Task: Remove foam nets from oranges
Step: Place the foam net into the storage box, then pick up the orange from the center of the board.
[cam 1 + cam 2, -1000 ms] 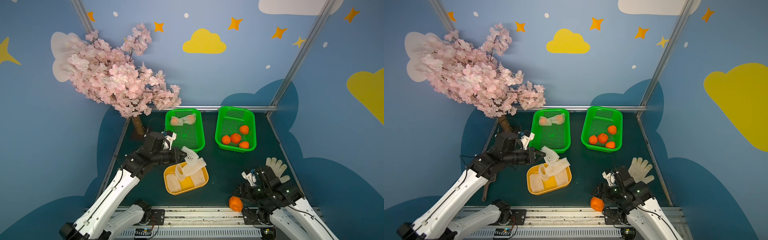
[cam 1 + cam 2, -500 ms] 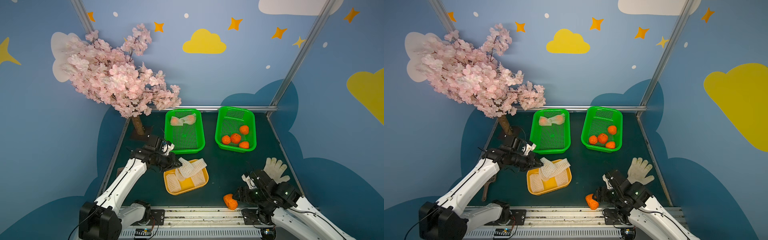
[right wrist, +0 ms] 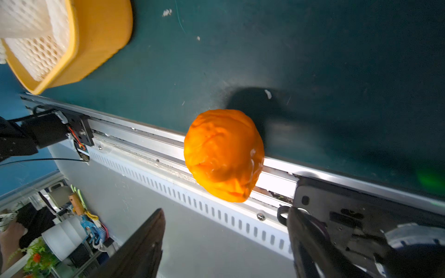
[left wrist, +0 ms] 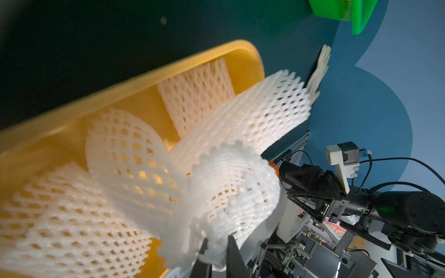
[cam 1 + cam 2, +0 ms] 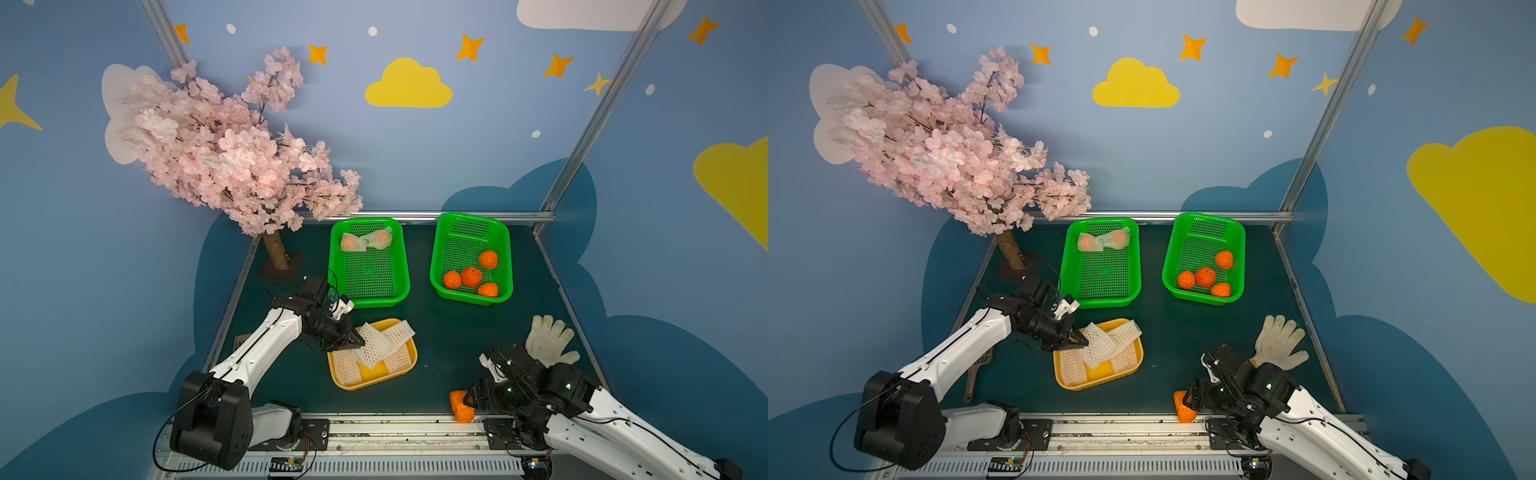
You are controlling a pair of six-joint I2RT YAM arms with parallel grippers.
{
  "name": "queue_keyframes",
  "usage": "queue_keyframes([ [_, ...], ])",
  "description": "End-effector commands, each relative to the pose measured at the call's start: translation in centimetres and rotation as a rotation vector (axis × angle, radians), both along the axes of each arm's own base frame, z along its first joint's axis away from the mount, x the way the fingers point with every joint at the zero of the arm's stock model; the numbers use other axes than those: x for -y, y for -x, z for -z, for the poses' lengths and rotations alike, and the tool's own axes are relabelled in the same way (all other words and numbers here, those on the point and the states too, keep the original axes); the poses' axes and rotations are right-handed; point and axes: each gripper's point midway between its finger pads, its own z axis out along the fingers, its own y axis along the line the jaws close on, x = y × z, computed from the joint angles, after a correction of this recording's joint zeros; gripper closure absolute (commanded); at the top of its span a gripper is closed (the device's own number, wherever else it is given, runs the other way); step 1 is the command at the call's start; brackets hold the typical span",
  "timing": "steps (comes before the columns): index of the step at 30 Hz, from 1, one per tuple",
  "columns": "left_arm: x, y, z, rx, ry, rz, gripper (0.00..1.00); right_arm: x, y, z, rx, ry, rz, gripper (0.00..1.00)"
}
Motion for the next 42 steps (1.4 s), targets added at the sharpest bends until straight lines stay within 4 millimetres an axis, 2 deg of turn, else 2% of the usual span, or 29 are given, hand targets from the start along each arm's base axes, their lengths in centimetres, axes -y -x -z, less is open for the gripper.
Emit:
queue_keyframes([
  [1,0.5,0.7,1.2,-0.048,-0.004,0.038,0.86,1.9,1.3,0.6,-0.051,0.12,-0.009,0.2],
  [7,0.4,1.3,4.6,-0.125,-0.139,0.078,0.86,0.4,1.1,1.2,-0.038,0.152,-0.07,0.2],
  [8,0.2,1.4,5.1,-0.135,-0.161,0.077,0.84,0.3,1.1,1.3,-0.034,0.164,-0.081,0.2],
  [10,0.0,1.3,5.3,-0.139,-0.18,0.077,0.72,0.0,1.1,1.6,-0.03,0.181,-0.097,0.19],
  [12,0.3,0.8,4.2,-0.103,-0.168,0.068,0.64,-0.4,1.0,2.0,-0.033,0.181,-0.098,0.2],
  [13,0.3,0.2,3.1,-0.069,-0.163,0.05,0.55,-0.6,0.9,2.3,-0.033,0.184,-0.097,0.2],
  [16,0.5,-1.4,-0.5,0.045,-0.143,0.002,0.38,-1.2,0.1,2.2,0.001,0.177,-0.084,0.2],
  [18,0.7,-1.8,-2.6,0.089,-0.122,-0.012,0.34,-2.1,-0.4,2.0,0.017,0.144,-0.078,0.2],
  [22,1.1,-2.3,-5.9,0.152,-0.074,-0.034,0.28,-3.2,-0.5,2.0,0.012,0.11,-0.084,0.2],
  [26,1.1,-2.2,-8.0,0.204,-0.045,-0.059,0.23,-3.6,-0.5,2.3,-0.011,0.134,-0.088,0.2],
  [31,0.2,-2.4,-9.9,0.28,-0.04,-0.098,0.16,-2.0,0.2,3.1,-0.069,0.242,-0.084,0.21],
  [36,-0.2,-2.2,-11.4,0.302,-0.02,-0.111,0.14,-2.2,-0.4,3.6,-0.048,0.234,-0.054,0.3],
  [42,-1.3,-2.3,-13.5,0.361,-0.035,-0.123,0.13,-0.9,-0.9,3.4,-0.026,0.274,0.007,0.45],
])
